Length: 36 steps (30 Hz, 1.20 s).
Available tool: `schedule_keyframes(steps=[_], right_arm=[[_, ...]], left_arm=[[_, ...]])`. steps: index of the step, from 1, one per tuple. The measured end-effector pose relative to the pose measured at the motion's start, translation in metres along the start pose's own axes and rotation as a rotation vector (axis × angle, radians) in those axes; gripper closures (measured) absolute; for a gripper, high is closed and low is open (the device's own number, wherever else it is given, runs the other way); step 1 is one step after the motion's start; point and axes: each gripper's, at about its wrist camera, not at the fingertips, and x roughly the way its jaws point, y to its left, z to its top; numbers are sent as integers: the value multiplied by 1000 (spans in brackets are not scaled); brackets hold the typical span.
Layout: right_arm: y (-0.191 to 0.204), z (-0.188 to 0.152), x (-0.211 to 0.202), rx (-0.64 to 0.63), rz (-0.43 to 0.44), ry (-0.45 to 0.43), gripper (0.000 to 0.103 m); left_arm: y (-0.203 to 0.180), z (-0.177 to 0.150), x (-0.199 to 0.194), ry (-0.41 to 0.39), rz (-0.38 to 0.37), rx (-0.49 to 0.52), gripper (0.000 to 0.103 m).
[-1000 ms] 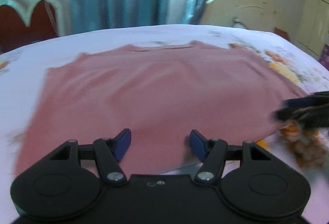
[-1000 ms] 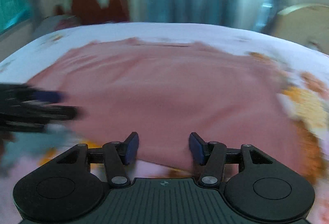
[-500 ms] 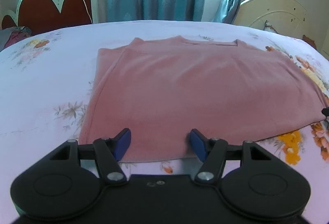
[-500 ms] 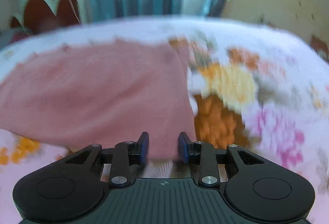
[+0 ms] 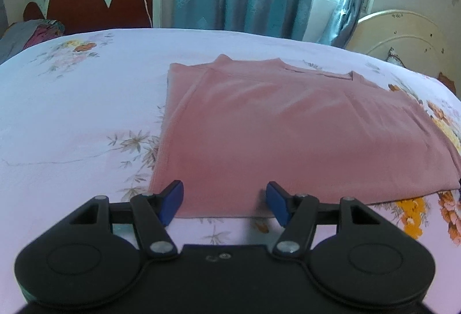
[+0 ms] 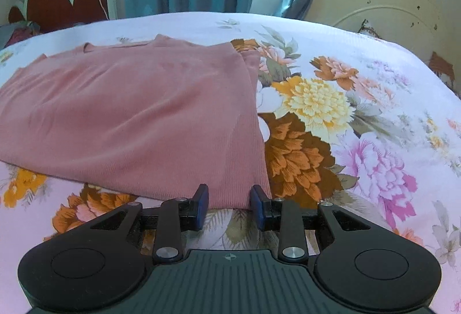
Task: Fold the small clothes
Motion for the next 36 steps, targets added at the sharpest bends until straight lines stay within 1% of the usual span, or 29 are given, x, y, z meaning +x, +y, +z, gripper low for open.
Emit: schedule_keyframes(steps=[3, 6, 10, 13, 15, 21, 25, 26, 27, 28, 29, 30, 31, 32, 33, 34, 35, 36], right_arm=[[-2, 0, -1, 2, -6, 3, 72], [-2, 1, -8, 6, -13, -24, 72], [-6, -1, 0, 11, -17, 15, 72], [-9, -4, -1, 23, -7, 7, 72], [-10, -6, 1, 20, -17, 15, 72], [-16, -6, -1, 50, -13, 19, 72], [-21, -8, -21, 88, -14, -39, 71], [-22, -9, -26, 91, -12, -52, 71], [-24, -9, -30, 95, -5, -63, 71], [-24, -9, -34, 96, 3, -67, 71], [-24, -9, -36, 95, 9, -71, 71], [-22, -8, -38, 91, 14, -75, 68], [-20, -7, -41, 88, 17, -85, 54], [-18, -5, -44, 88, 29, -101, 49], [-16, -4, -45, 90, 51, -112, 49], [-14, -3, -47, 98, 75, -128, 55], [-11, 0, -47, 101, 112, -132, 84], [-8, 2, -46, 102, 132, -123, 94]], left_arm=[[2, -1, -2, 1, 3, -6, 41], [4, -1, -5, -7, 7, -3, 41], [6, -4, -3, 2, 4, 6, 40], [7, -5, -1, 4, 2, 9, 40], [10, -5, -1, 3, -2, -3, 40], [22, -4, -3, 2, -33, -61, 40], [30, -4, -13, -5, -32, -100, 40], [31, -6, -16, -7, -28, -111, 37], [34, -7, -18, -3, -19, -128, 34], [36, -9, -19, 2, -21, -152, 34], [40, -12, -20, 8, -40, -193, 34], [42, -16, -21, 8, -61, -241, 34], [44, -18, -23, 3, -76, -285, 34], [45, -22, -23, -5, -102, -349, 34], [46, -25, -22, -15, -124, -405, 35], [47, -26, -20, -28, -136, -456, 36], [48, -27, -17, -39, -145, -501, 36], [50, -27, -13, -52, -156, -550, 36]])
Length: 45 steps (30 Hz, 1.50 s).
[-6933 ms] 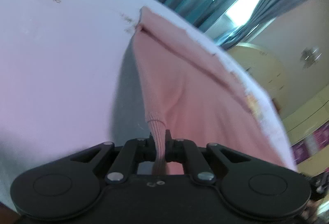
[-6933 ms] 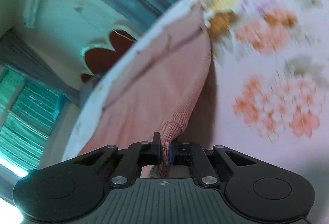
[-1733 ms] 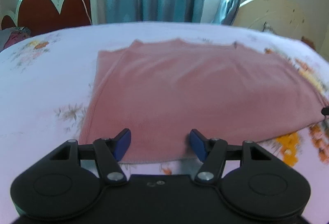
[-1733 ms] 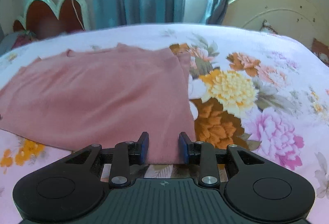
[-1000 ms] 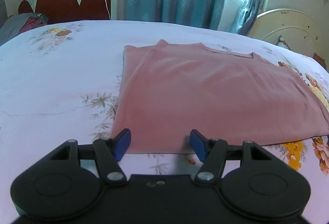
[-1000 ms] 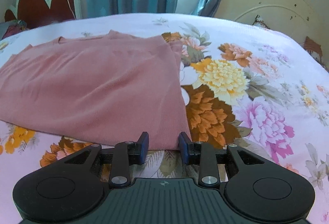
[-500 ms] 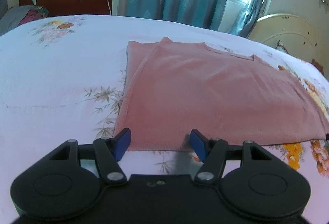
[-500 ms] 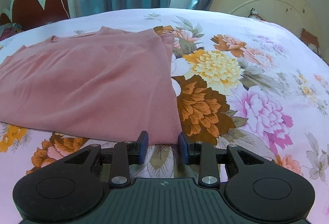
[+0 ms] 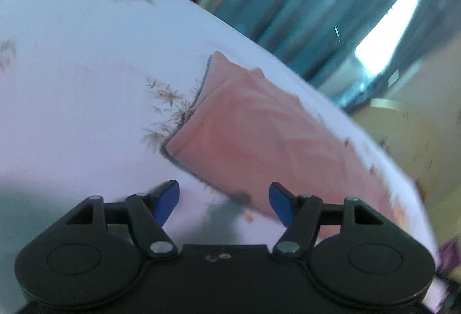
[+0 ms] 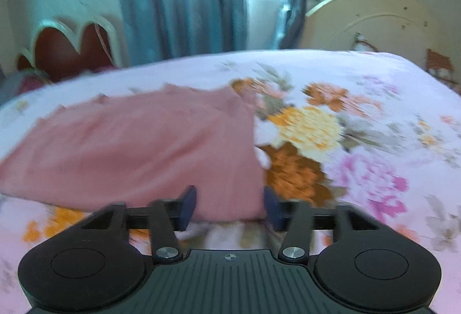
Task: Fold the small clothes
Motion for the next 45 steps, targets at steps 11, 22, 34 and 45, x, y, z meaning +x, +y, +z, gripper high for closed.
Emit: schedule_keyframes(steps=[11, 22, 34, 45], right_arm=[[65, 40, 59, 44, 205, 37, 98], [135, 70, 122, -53, 264, 79, 98], [156, 46, 159, -173, 261, 142, 99], [80, 60, 124, 115, 278, 54, 99]], left_arm=[[6, 19, 50, -122, -78, -176, 38], [15, 33, 67, -137, -94, -304, 95], [8, 32, 67, -99, -95, -248, 95], [-135, 38, 59, -94, -196, 94, 95]])
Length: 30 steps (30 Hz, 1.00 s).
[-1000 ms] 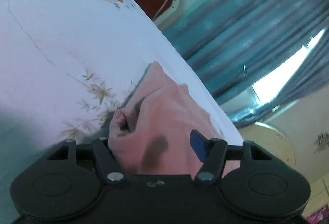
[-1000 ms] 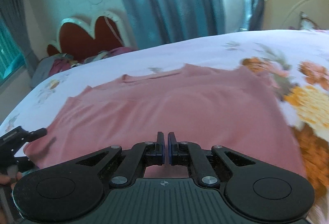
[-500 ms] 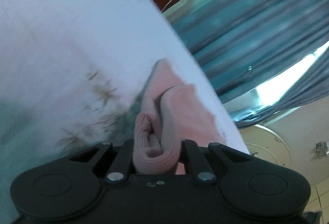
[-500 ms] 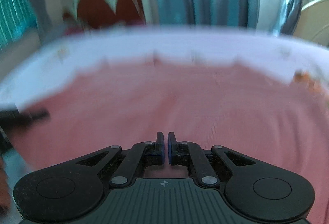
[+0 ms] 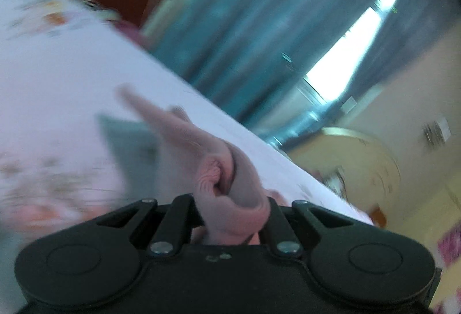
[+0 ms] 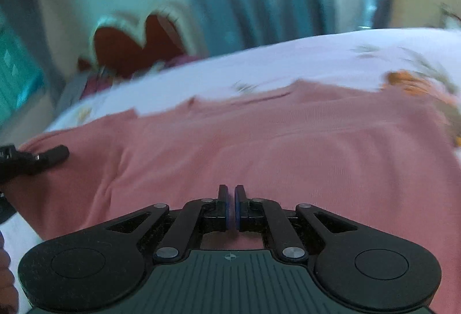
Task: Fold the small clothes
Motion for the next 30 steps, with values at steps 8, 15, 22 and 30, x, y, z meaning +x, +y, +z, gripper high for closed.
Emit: schedule_keyframes(steps=[8, 15, 22, 30], right_arm=[[-132, 20, -111, 233, -128, -162, 99], [-195, 16, -161, 289, -115, -182, 23], [-191, 22, -140, 255, 73, -99, 58], [-171, 26, -72, 184, 119, 73, 58]], left_arm=[[-163, -65, 70, 184, -152, 274, 95], [-211, -153, 125, 509, -175, 371, 72], [-156, -96, 87, 299, -7, 365, 78], [-117, -92, 109, 380, 44, 327, 79]])
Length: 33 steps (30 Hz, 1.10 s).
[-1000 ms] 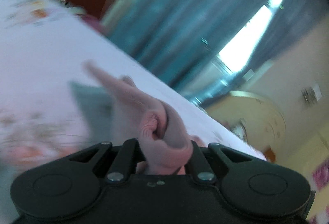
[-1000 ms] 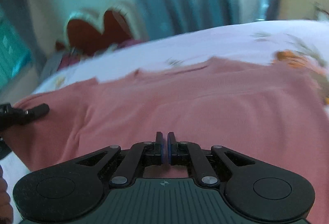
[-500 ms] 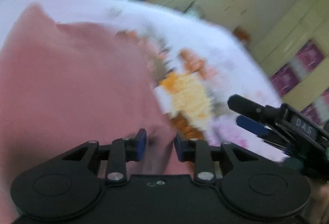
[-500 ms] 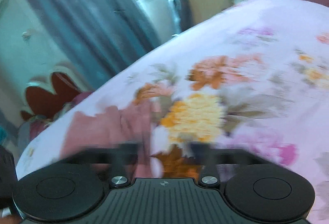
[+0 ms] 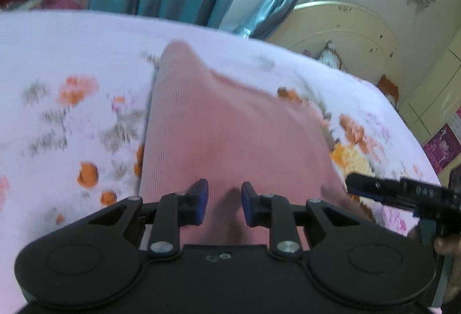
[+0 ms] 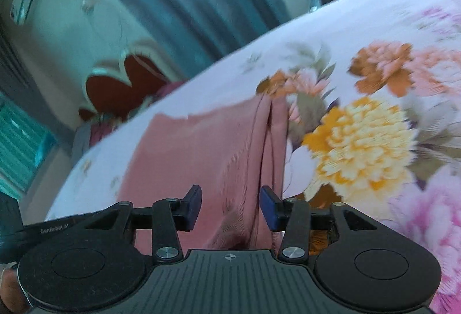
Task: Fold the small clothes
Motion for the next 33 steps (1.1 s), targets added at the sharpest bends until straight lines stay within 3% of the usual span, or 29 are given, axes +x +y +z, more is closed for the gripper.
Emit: schedule_keyframes(steps=[4, 9, 13, 15, 17, 20, 23, 25, 26, 28, 33], right_arm=[[-4, 2, 22, -28, 1, 74, 58], [-8, 17, 44, -8, 12, 106, 57], [-1, 25, 60, -44, -8, 111, 59], [7, 24, 64, -106, -59, 111, 88], [17, 25, 53, -162, -61, 81, 94], [23, 28, 24, -187, -61, 14, 94], [4, 17, 51, -168, -116, 120, 94], [0, 19, 47, -128, -99, 104, 93], [2, 22, 42, -127, -106, 84, 79], [4, 28, 34, -148, -122, 28, 66], [-6, 52, 49, -136, -179, -10, 67]], left_arm=[[6, -1, -4, -22, -25, 9, 79], [20, 15, -6, -75, -33, 20, 79], [27, 27, 18, -23, -38, 45, 79], [31, 27, 23, -18, -55, 53, 79], [33, 29, 17, -38, -104, 43, 79], [33, 24, 17, -52, -143, 58, 79], [33, 22, 31, -25, -132, 58, 80], [32, 28, 27, -12, -138, 80, 80], [33, 30, 23, -22, -148, 88, 80], [36, 39, 19, -52, -152, 106, 80], [41, 69, 43, -92, -156, 94, 80]])
